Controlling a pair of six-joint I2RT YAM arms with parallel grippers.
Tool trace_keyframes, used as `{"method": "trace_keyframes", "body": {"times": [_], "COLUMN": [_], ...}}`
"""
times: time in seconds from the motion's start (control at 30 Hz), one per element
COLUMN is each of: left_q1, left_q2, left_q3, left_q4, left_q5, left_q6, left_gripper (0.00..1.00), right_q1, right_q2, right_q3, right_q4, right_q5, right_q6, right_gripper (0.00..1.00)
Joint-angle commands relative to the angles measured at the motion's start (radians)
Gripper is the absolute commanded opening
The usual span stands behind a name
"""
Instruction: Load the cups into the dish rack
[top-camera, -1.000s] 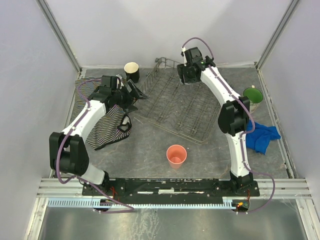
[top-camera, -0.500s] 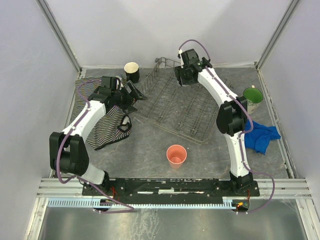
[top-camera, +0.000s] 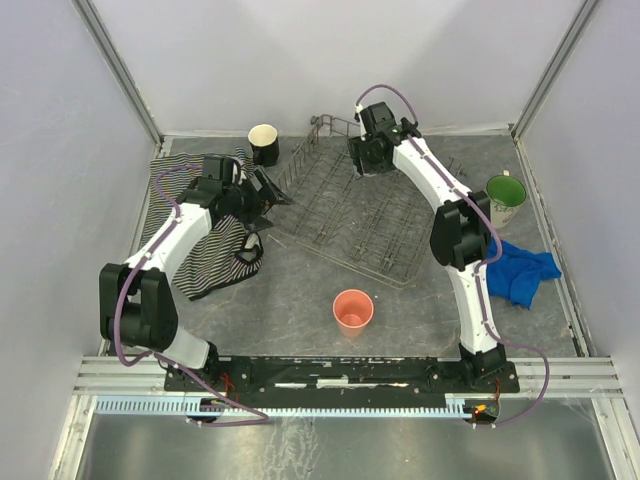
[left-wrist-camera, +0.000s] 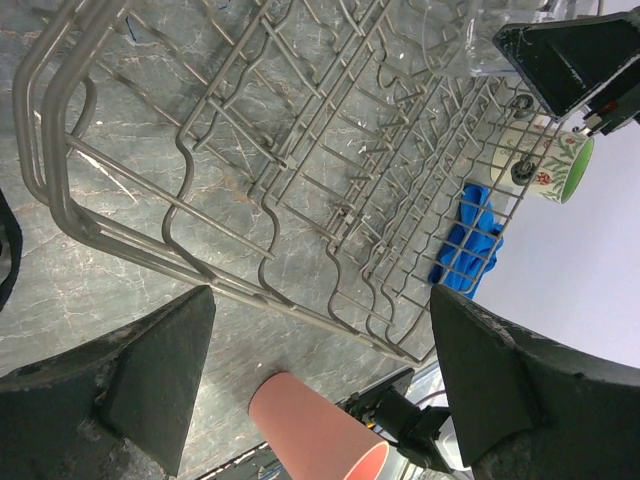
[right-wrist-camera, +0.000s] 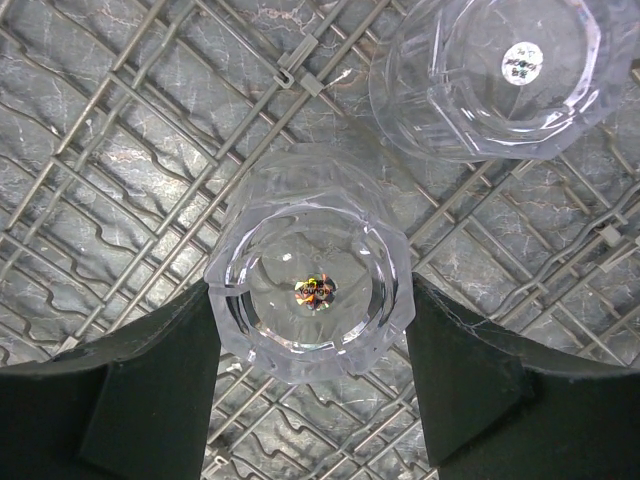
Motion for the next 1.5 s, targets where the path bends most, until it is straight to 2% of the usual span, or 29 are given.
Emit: {"method": "trace_keyframes", "body": {"times": [0.0, 0.5, 0.63, 0.8, 0.93, 1.03, 1.3, 1.47], "left_q1": [0.01, 0.015, 0.016, 0.018, 0.017, 0.018, 0.016, 0.01], "left_q2": [-0.026, -0.006, -0.002, 0.001, 0.002, 0.001, -0.042, -0.146], "left_q3": [0.001, 0.022, 0.028, 0.028, 0.028, 0.028, 0.0, -0.054], "left_q4": [0.021, 0.01, 0.008, 0.006, 0.005, 0.006, -0.022, -0.084], "left_q5": [0.002, 0.006, 0.007, 0.007, 0.004, -0.001, -0.026, -0.059], "left_q6": [0.043, 0.055, 0.058, 0.06, 0.06, 0.06, 0.082, 0.098], "left_gripper": [0.94, 0.94, 0.94, 0.94, 0.94, 0.95, 0.97, 0.99], "right_q1": [-0.007, -0.026, -0.027, -0.025, -0.025, -0.021, -0.011, -0.009], "right_q2": [0.007, 0.047, 0.055, 0.061, 0.054, 0.028, -0.026, -0.099], "right_q3": [0.036, 0.036, 0.026, 0.017, 0.012, -0.009, -0.062, -0.137], "right_q4": [0.038, 0.04, 0.039, 0.041, 0.04, 0.048, 0.047, 0.081], "right_q5": [0.019, 0.022, 0.024, 0.034, 0.037, 0.039, 0.052, 0.027], "right_q6": [-0.005, -0.004, -0.005, -0.014, -0.022, -0.028, -0.029, -0.004], "right_gripper": [0.26, 0.26, 0.29, 0.44, 0.69, 0.79, 0.99, 1.0]}}
